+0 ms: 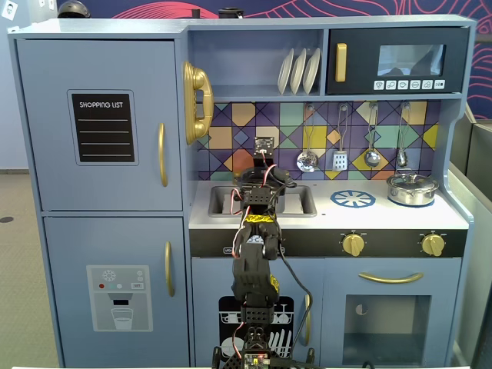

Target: Pick up the lid from the counter and put it on the gray recipient

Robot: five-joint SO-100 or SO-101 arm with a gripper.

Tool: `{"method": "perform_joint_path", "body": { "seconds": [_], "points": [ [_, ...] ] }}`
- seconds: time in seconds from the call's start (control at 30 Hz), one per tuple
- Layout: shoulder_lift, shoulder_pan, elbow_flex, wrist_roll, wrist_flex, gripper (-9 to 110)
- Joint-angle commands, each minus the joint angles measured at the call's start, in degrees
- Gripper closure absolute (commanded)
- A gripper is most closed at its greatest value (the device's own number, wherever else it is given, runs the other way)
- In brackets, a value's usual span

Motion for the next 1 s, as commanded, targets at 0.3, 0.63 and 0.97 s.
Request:
{"method": "perform_joint_path", "body": {
  "seconds": [0.3, 0.63, 0.97],
  "points": [
    [35.5, -7.3, 5.4, -0.4, 51.3, 98],
    [43.1, -3.5, 45.6, 3.6, 31.7, 101],
    [48.7, -4.1, 55.5, 8.7, 45.9, 101]
  ]
}}
